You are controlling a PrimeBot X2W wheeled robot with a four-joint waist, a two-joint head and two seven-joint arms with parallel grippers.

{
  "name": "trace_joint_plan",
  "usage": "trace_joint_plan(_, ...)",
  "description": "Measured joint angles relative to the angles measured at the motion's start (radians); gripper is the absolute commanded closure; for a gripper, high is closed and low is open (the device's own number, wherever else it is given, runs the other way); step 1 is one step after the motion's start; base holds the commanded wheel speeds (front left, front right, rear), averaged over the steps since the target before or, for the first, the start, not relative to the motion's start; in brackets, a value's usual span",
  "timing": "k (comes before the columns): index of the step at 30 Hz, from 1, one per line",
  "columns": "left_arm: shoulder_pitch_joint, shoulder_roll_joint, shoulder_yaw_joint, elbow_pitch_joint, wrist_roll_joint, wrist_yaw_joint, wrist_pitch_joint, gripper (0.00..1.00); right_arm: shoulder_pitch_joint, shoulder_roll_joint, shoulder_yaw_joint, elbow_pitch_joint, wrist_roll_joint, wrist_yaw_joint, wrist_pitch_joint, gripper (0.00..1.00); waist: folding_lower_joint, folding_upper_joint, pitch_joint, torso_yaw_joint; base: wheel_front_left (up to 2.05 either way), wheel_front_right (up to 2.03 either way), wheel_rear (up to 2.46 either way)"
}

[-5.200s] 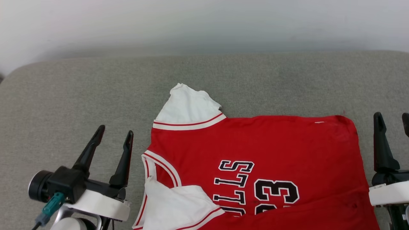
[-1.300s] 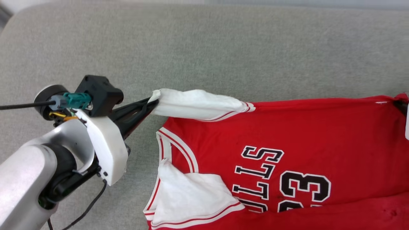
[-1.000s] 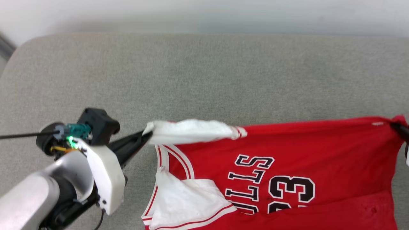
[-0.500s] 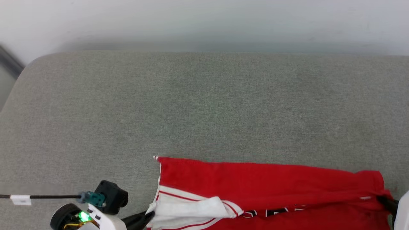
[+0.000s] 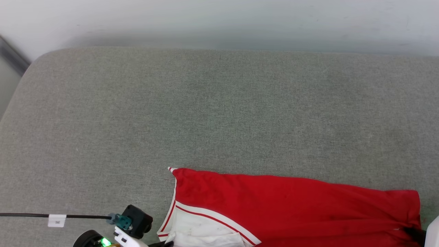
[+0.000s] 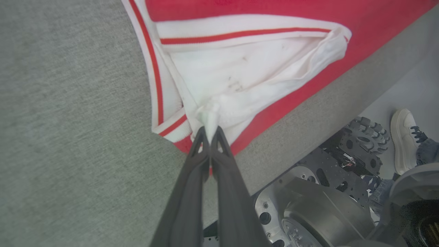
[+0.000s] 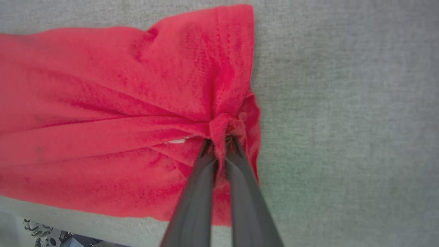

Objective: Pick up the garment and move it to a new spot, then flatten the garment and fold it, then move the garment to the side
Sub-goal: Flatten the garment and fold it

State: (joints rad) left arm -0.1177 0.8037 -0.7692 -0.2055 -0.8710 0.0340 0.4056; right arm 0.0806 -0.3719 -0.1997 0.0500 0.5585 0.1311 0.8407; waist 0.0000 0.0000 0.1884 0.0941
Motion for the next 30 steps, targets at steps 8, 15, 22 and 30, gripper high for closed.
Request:
trace_joint_plan(8,-0.016,-0.058,-0.027,0.083,0.017,-0.023,-0.027,0.0,0.0,0.005,0.001,0.026,0.021,0.0,-0.003,0.0,0.0,0.0,-0.015,0.001,0.0,0.0,0.0)
trace_joint_plan(15,-0.044,-0.072,0.013,0.083,0.079,-0.01,-0.152,0.0,0.004,-0.001,-0.039,-0.054,0.034,0.0,0.006,0.0,0.0,0.0,-0.054,0.006,0.0,0.0,0.0)
trace_joint_plan(22,-0.037,-0.106,0.109,0.067,0.124,0.065,-0.374,0.0,0.028,0.055,-0.118,-0.197,0.035,0.0,0.087,0.0,0.0,0.0,-0.084,0.009,0.0,0.0,0.0)
trace_joint_plan(30,-0.008,-0.162,0.209,0.089,0.205,0.148,-0.638,0.0,0.029,0.15,-0.184,-0.239,-0.05,0.0,0.102,0.0,0.0,0.0,-0.084,0.012,0.0,0.0,0.0)
